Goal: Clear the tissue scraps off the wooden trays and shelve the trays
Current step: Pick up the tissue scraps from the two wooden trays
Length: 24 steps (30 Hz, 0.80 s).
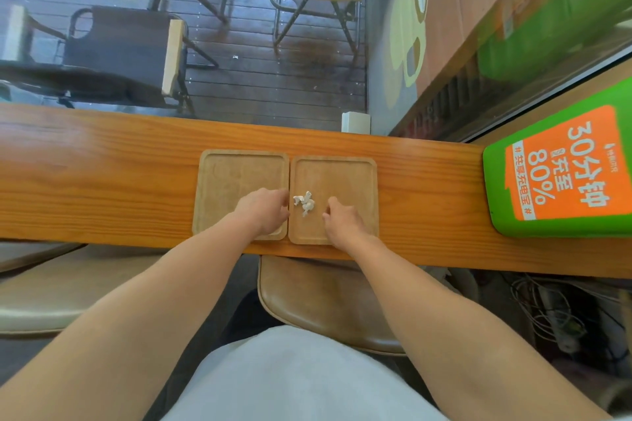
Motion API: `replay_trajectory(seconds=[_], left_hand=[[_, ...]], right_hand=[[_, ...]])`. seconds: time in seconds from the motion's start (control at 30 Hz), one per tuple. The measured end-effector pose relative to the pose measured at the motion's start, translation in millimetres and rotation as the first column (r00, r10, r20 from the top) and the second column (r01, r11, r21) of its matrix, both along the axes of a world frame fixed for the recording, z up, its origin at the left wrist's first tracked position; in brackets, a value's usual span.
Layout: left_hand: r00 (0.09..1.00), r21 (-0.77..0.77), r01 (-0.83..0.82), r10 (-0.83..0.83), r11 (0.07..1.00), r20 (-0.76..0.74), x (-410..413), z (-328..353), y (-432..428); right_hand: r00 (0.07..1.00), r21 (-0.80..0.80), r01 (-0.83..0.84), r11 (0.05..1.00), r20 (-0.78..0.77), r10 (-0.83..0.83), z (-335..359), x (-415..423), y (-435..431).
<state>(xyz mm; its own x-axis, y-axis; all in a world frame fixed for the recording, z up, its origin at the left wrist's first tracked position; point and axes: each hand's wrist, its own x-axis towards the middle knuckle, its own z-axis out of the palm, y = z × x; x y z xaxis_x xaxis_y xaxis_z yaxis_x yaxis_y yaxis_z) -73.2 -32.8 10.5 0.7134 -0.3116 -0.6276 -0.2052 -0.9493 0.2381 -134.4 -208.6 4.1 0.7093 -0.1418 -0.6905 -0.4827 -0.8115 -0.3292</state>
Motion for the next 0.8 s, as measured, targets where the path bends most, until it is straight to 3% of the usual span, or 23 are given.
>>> replay_trajectory(seconds=[0.2,0.47,0.7,0.8], left_hand=[[0.989,-0.076,0.093,-0.083,0.993,0.123,1,-9,-12],[0.985,-0.106,0.128,-0.114,0.986,0.126,8,-34,-24],[0.996,-0.096,0.071,-0.065,0.993,0.061,13,-44,-22],[1.0,-0.073,0.026,-0.025,0.997,0.019,15,-41,-21]], right_hand=[[0.993,0.063,0.099,0.993,0.057,-0.103,-4,-3,14],[0.962,0.204,0.238,0.95,0.085,-0.259,-28,7,31],[0.983,0.163,0.113,0.98,0.128,-0.134,-39,7,33],[0.992,0.126,0.109,0.986,0.05,-0.116,-38,10,32]])
